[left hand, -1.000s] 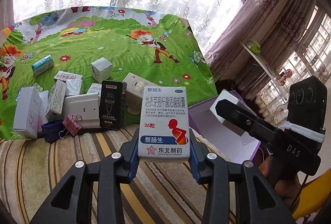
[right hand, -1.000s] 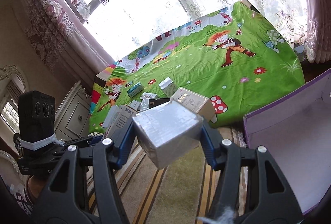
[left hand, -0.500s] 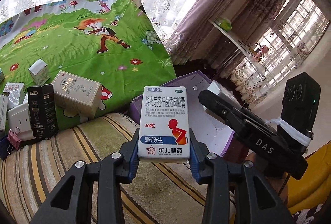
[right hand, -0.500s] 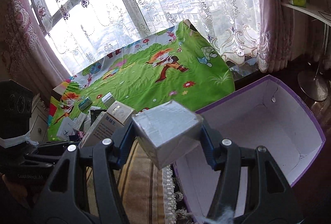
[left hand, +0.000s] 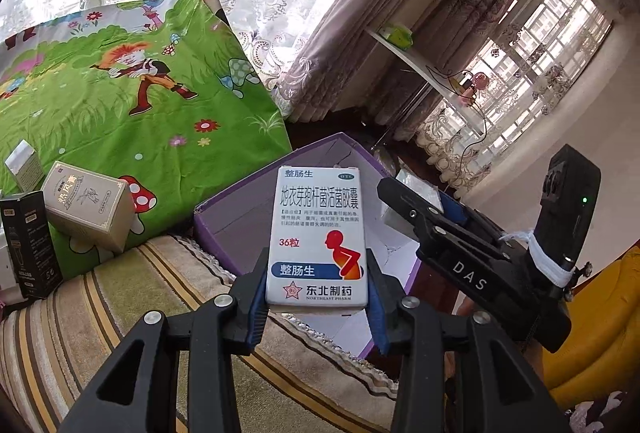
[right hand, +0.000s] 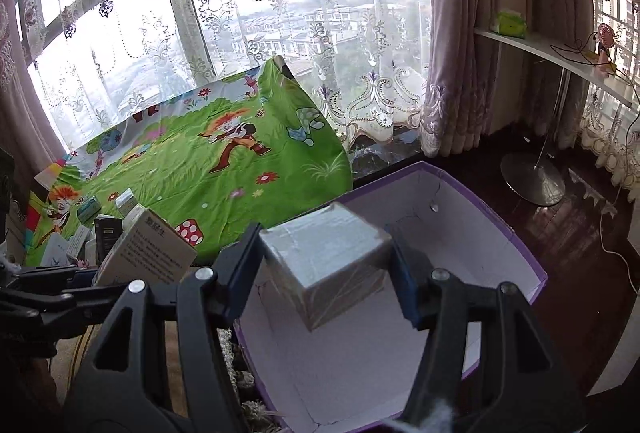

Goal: Organize rigid objects
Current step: 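Carry both held boxes over the purple-rimmed storage box, then open both grippers to drop the boxes into the storage box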

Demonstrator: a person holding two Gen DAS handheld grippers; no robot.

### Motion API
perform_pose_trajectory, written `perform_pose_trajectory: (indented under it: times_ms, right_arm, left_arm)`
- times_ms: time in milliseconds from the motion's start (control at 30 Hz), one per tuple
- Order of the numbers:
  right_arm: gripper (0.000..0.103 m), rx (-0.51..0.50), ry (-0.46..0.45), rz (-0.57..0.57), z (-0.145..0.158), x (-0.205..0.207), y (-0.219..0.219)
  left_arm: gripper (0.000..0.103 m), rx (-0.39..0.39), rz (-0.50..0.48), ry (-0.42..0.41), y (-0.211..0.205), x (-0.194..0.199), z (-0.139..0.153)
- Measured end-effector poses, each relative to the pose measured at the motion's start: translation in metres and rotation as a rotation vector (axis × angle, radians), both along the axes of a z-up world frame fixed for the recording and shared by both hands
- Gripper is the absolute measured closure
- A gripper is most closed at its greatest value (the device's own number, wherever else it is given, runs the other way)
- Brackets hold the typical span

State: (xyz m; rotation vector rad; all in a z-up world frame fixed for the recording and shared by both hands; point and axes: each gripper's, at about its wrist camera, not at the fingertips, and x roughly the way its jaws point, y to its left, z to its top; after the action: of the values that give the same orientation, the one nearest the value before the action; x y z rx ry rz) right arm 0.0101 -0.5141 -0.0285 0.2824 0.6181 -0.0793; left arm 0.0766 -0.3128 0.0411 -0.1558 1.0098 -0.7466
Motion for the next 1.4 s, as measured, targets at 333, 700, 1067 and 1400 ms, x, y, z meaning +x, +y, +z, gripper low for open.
perform_pose_trajectory:
  times_ms: [333, 700, 1067, 1400]
  right_arm:
    - [0.007, 0.017, -0.015, 0.004, 0.022, -0.014, -0.048]
    - [0.007, 0.052, -0.092, -0.027, 0.054, -0.037, -0.081]
    - [0.007, 0.058, -0.160, -0.055, 0.077, -0.034, -0.072]
    - [0.007, 0.035, -0.137, 0.069, 0.088, -0.020, -0.028]
  left_arm:
    - [0.036, -0.057, 0.021, 0.017, 0.019, 0.000, 0.006]
    - [0.027, 0.092, 0.208, -0.475, 0.073, -0.034, 0.065]
    - [0.025, 0.152, 0.333, -0.537, 0.152, -0.040, 0.074]
    - [0.025, 0.115, 0.443, -0.511, 0.212, -0.049, 0.071]
